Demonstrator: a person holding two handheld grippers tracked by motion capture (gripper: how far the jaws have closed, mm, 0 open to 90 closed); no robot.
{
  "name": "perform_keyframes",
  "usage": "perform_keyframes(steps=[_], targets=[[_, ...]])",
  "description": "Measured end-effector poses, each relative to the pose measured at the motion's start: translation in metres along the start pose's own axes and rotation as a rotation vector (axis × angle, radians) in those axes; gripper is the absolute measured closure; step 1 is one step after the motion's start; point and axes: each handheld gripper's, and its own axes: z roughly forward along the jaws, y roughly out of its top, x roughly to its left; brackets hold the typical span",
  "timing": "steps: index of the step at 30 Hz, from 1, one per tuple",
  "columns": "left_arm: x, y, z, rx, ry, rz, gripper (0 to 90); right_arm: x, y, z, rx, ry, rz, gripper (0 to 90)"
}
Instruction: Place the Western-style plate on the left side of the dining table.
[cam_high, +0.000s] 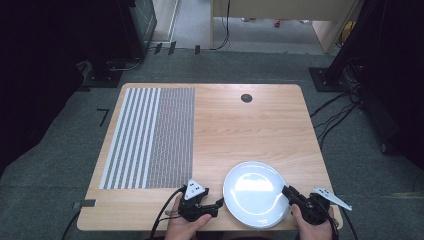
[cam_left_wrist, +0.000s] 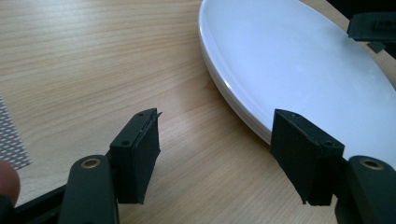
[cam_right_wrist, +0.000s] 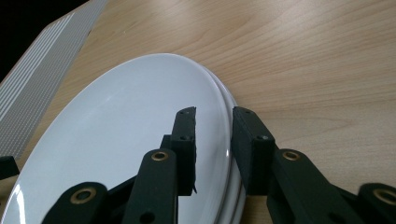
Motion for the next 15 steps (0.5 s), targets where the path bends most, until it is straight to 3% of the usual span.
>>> perform_keyframes(steps=[6, 15], targets=[[-0.0052, -0.0017, 0.0027, 0.019, -0.023, 0.010, 33.2, 0.0033, -0.0001, 0.0026, -0.004, -0.005, -0.002, 70.3], [-0.0021, -0.0019, 0.0023, 0.025, 0.003, 0.003, 30.8, 0.0024, -0.0002, 0.0044, -0.008, 0.009, 0.017, 70.6]])
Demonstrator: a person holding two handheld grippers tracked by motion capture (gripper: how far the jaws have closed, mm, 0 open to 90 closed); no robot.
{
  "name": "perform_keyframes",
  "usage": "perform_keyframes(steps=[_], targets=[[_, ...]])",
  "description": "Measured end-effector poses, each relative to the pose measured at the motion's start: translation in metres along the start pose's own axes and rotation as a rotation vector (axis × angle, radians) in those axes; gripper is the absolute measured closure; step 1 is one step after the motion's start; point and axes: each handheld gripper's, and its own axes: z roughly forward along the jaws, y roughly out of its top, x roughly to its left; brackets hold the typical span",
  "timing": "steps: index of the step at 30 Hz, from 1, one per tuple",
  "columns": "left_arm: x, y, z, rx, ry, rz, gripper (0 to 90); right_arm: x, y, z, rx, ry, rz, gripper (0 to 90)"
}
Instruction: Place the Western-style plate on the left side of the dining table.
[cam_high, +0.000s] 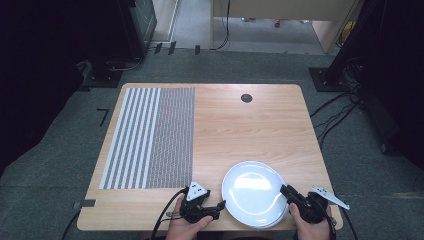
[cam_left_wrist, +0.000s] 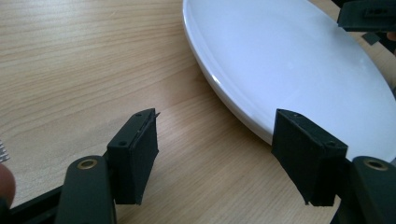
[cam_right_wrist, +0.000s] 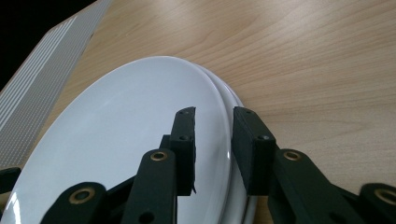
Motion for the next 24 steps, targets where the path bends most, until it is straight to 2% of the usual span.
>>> perform_keyframes(steps=[3, 5, 10, 13, 14, 16, 19, 21, 22, 24], targets=[[0.0029, -0.0004, 0.0012, 0.006, 0.029, -0.021, 31.9, -0.0017, 0.0008, 0.0000, 0.003, 0.011, 0.017, 70.7], [0.0034, -0.0007, 0.0013, 0.007, 0.023, -0.027, 32.2, -0.0023, 0.0011, -0.0002, 0.008, 0.016, 0.027, 70.7], [0.0034, 0.0006, 0.0011, 0.001, 0.000, -0.040, 32.9, -0.0015, 0.0007, 0.0004, -0.002, 0.009, 0.017, 70.2], [0.0066, 0.0012, 0.0011, 0.000, -0.034, -0.077, 32.3, -0.0018, 0.0010, 0.0009, -0.002, 0.013, 0.014, 69.9], [0.0066, 0.0012, 0.0011, 0.000, -0.034, -0.077, 31.6, -0.0019, 0.0010, 0.0009, -0.001, 0.015, 0.018, 69.6], [0.0074, 0.0020, -0.0004, -0.032, -0.048, -0.108, 31.6, -0.0015, 0.0007, 0.0012, -0.002, 0.014, 0.017, 69.5], [0.0056, 0.0020, -0.0002, -0.042, -0.060, -0.108, 31.8, -0.0004, 0.0004, 0.0016, -0.002, 0.013, 0.019, 69.4], [0.0033, 0.0013, 0.0012, -0.036, -0.071, -0.101, 35.2, 0.0005, -0.0002, 0.0026, 0.003, 0.014, 0.017, 69.4], [0.0017, 0.0010, 0.0030, -0.025, -0.099, -0.095, 38.8, 0.0018, -0.0013, 0.0044, 0.012, 0.019, 0.017, 69.3], [0.0014, 0.0012, 0.0044, -0.012, -0.129, -0.097, 44.8, 0.0030, -0.0020, 0.0055, 0.015, 0.019, 0.015, 69.3]])
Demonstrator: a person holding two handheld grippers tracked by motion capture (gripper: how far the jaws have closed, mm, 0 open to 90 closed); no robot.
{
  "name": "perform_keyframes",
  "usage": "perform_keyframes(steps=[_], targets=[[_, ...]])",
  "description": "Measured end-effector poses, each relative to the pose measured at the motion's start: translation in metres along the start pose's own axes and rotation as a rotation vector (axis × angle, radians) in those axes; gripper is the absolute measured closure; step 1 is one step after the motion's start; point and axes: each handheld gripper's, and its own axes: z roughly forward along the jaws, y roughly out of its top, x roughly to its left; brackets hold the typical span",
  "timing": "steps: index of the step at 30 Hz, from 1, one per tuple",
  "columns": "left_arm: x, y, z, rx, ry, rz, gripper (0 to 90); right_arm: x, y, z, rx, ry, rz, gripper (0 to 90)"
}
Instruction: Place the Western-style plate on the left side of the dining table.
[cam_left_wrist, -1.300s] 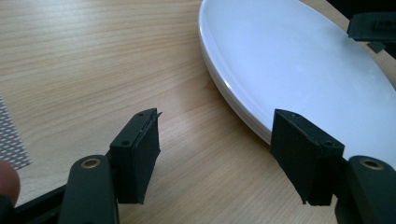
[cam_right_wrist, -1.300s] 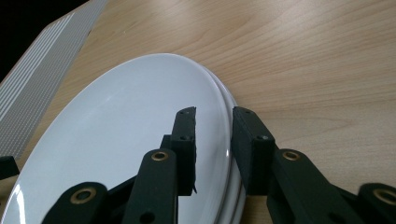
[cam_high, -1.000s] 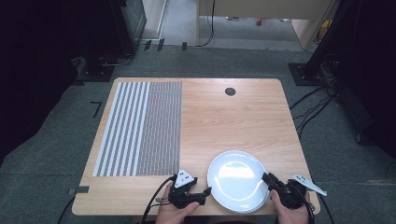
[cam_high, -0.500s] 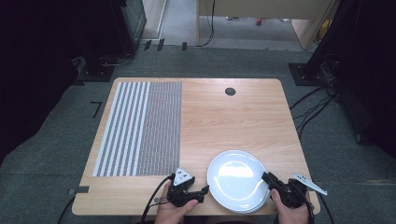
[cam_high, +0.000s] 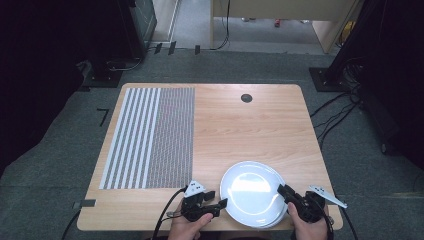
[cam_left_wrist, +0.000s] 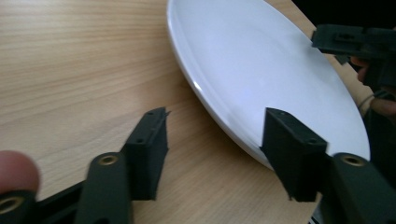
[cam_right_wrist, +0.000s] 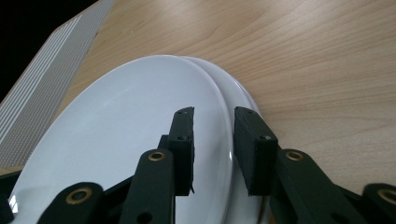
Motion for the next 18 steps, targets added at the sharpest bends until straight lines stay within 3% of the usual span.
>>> perform_keyframes(steps=[4, 8, 15, 18], targets=[[0.001, 0.002, -0.001, 0.013, -0.032, -0.007, 53.3, 0.001, -0.001, 0.001, 0.009, 0.011, 0.000, 69.4], [0.002, 0.003, -0.003, 0.014, -0.034, -0.006, 60.2, 0.004, -0.002, 0.003, 0.025, 0.035, 0.009, 70.6], [0.006, 0.006, -0.008, 0.020, -0.049, -0.029, 62.2, 0.009, -0.005, 0.006, 0.035, 0.038, 0.000, 71.1], [0.007, 0.007, -0.013, 0.016, -0.021, -0.024, 63.2, 0.010, -0.004, 0.008, 0.051, 0.053, -0.001, 73.5]])
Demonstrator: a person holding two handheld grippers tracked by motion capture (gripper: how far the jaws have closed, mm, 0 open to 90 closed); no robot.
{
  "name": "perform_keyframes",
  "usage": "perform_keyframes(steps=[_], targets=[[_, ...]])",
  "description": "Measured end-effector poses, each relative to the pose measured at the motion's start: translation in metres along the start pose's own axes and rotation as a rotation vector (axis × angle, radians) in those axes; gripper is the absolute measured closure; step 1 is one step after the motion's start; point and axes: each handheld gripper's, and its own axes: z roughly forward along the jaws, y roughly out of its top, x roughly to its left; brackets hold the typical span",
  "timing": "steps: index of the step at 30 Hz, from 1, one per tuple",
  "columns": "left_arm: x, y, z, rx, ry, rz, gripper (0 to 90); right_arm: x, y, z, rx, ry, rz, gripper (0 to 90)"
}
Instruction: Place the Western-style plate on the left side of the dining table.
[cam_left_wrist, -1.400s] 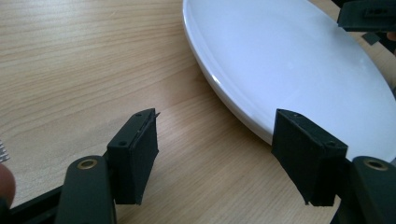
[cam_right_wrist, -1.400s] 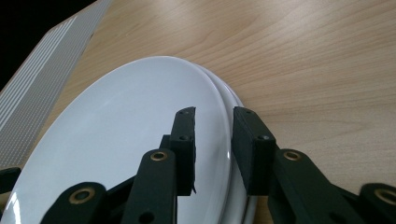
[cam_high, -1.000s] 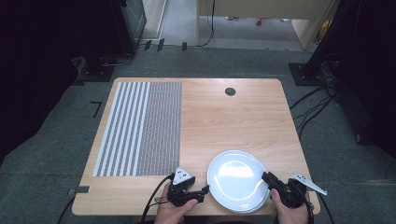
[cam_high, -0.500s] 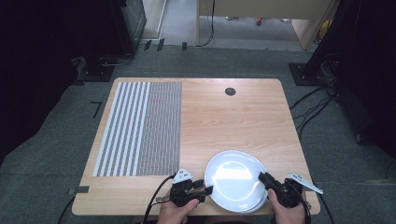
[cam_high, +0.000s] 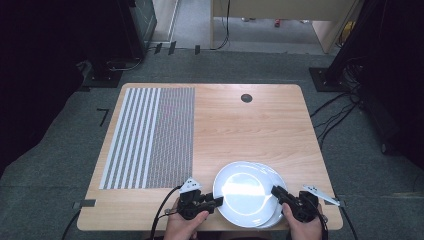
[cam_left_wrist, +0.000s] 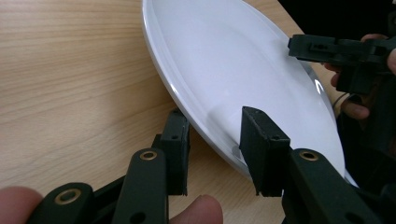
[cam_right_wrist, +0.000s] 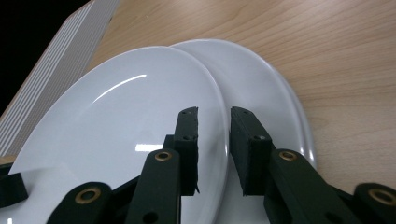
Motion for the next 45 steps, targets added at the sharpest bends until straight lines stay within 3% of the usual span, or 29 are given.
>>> perform_keyframes(steps=[7, 10, 12, 17, 21, 28, 31, 33, 36, 39, 40, 45], targets=[[0.003, 0.001, -0.009, 0.006, -0.008, -0.006, 65.7, 0.003, -0.002, 0.004, -0.003, 0.023, 0.017, 73.9], [0.005, 0.002, -0.012, 0.009, -0.012, -0.010, 66.4, 0.008, -0.003, 0.007, 0.004, 0.028, 0.000, 73.8], [0.010, 0.004, -0.018, 0.018, -0.036, -0.033, 68.3, 0.012, -0.004, 0.007, -0.001, 0.033, -0.012, 74.1], [0.017, 0.004, -0.028, 0.015, -0.024, -0.047, 69.4, 0.019, -0.005, 0.008, -0.003, 0.046, -0.030, 75.2], [0.029, 0.003, -0.036, -0.005, -0.010, -0.075, 69.6, 0.026, -0.006, 0.010, 0.017, 0.084, -0.033, 76.5], [0.035, 0.002, -0.035, -0.014, -0.026, -0.083, 70.6, 0.030, -0.010, 0.017, 0.045, 0.058, -0.016, 79.3], [0.037, 0.002, -0.035, -0.014, -0.032, -0.091, 70.6, 0.031, -0.009, 0.017, 0.039, 0.045, -0.008, 81.2], [0.037, 0.002, -0.035, -0.013, -0.030, -0.090, 70.8, 0.032, -0.009, 0.017, 0.023, 0.031, 0.026, 84.4], [0.036, 0.004, -0.037, -0.017, -0.020, -0.086, 70.8, 0.036, -0.007, 0.016, 0.005, -0.005, 0.005, 87.1], [0.036, 0.004, -0.038, -0.020, -0.018, -0.085, 71.0, 0.038, -0.007, 0.017, 0.002, -0.008, 0.011, 87.5], [0.037, 0.004, -0.038, -0.024, -0.016, -0.080, 71.0, 0.037, -0.007, 0.017, 0.003, 0.008, 0.037, 87.2], [0.037, 0.003, -0.037, -0.023, -0.019, -0.077, 70.8, 0.033, -0.009, 0.018, 0.021, 0.027, 0.068, 83.1]])
